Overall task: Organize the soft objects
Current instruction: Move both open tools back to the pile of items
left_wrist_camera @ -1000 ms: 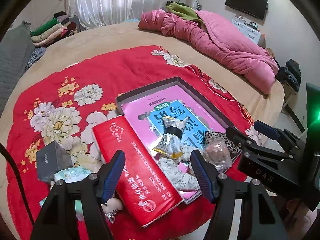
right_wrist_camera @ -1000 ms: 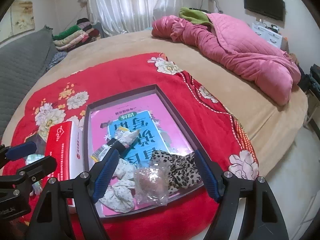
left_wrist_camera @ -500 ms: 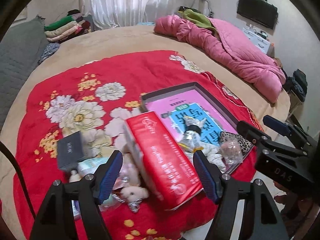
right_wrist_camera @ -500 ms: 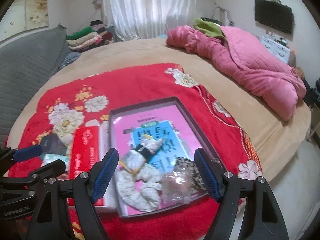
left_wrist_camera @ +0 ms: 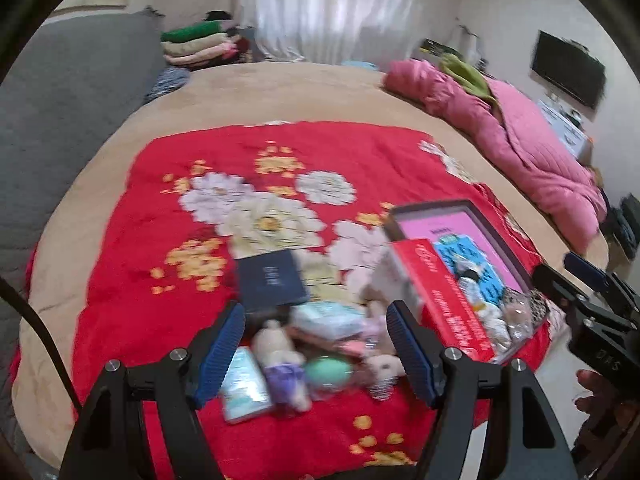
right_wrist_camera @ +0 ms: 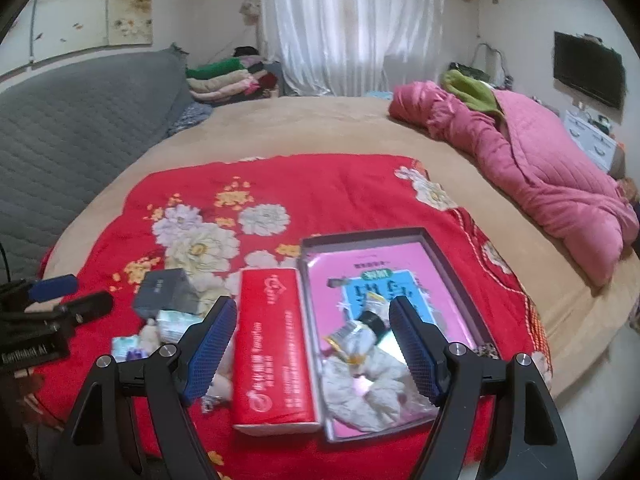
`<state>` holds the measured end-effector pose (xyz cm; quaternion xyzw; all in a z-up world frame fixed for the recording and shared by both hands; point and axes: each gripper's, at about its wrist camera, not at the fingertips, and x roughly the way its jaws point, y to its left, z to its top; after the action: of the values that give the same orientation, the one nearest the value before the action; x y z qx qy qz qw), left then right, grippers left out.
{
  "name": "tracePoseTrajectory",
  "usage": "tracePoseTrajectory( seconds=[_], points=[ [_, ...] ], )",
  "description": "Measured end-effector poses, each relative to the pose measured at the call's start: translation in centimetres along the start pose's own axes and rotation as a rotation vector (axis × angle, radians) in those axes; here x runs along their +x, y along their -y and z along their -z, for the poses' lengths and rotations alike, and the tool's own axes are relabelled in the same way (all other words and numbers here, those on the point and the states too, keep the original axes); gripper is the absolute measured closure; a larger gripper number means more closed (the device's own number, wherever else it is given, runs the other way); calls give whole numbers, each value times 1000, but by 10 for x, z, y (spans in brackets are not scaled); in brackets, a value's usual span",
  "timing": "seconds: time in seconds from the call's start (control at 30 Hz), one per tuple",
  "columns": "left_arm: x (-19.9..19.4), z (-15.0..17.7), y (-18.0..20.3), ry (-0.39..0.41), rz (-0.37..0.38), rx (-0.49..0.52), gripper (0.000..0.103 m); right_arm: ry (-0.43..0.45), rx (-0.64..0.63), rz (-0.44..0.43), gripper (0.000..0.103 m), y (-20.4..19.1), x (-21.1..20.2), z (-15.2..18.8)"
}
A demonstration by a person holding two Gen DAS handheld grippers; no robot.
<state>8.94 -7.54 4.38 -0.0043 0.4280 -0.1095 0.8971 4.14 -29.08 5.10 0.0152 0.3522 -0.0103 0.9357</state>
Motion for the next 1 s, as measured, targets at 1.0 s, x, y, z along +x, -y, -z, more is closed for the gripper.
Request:
tracePoseTrajectory(
  seconds=[1.0],
  points=[
    [42,65,-107,-196,-62,-168,30,-121,-358,-169,23,-126,44,44]
  ],
)
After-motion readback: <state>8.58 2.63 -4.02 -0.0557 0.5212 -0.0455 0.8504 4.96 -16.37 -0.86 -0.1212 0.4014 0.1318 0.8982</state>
